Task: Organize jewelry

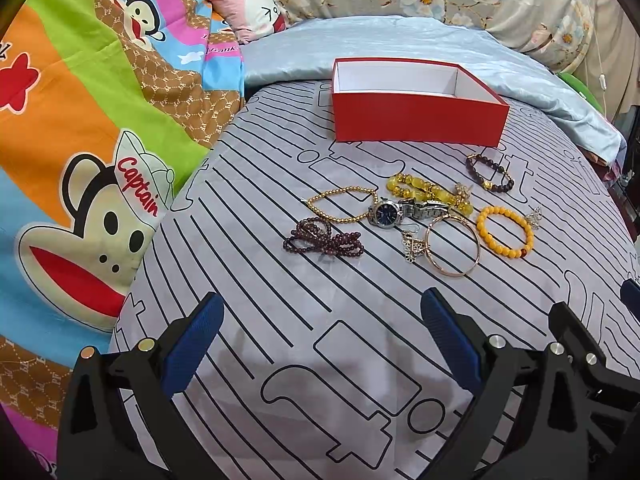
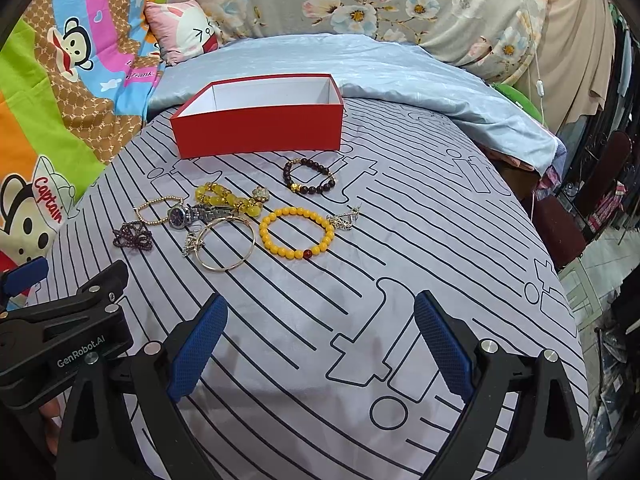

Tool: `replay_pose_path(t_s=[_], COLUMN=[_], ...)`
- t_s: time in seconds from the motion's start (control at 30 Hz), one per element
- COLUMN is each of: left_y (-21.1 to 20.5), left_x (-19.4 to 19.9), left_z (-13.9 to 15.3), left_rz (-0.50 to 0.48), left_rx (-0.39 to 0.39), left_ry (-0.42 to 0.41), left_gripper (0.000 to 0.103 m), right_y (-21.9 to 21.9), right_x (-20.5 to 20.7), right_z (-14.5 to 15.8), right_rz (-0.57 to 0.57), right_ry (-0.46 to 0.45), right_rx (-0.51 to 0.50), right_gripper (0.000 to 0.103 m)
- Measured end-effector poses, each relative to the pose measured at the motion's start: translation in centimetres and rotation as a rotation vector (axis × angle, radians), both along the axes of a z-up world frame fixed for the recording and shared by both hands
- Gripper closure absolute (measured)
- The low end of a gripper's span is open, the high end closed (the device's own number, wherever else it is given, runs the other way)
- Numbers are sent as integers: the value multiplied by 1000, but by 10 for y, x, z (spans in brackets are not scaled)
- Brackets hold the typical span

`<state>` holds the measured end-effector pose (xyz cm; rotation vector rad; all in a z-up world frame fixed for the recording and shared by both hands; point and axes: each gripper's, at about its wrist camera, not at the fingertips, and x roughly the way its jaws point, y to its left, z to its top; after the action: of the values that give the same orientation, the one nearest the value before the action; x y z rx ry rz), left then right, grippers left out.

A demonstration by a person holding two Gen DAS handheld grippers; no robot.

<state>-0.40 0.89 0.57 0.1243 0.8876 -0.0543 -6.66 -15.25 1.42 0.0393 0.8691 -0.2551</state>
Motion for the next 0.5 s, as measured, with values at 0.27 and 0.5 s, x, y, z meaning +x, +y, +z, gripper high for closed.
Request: replay_pose_path(t_s=[0.27,0.5], left_y=[0,0], left_x=[0,-1], left_z=[1,2], left_rz=[-2,0], left_rx=[-2,0], left_ry=[0,-1], left_gripper=[8,9], right_y=[-1,-1], right_x=[-1,-1], right_z=[1,1], right_rz=[-3,-2], right_ry=[-4,-5], right_rx=[-6,-7], right_gripper=[11,11])
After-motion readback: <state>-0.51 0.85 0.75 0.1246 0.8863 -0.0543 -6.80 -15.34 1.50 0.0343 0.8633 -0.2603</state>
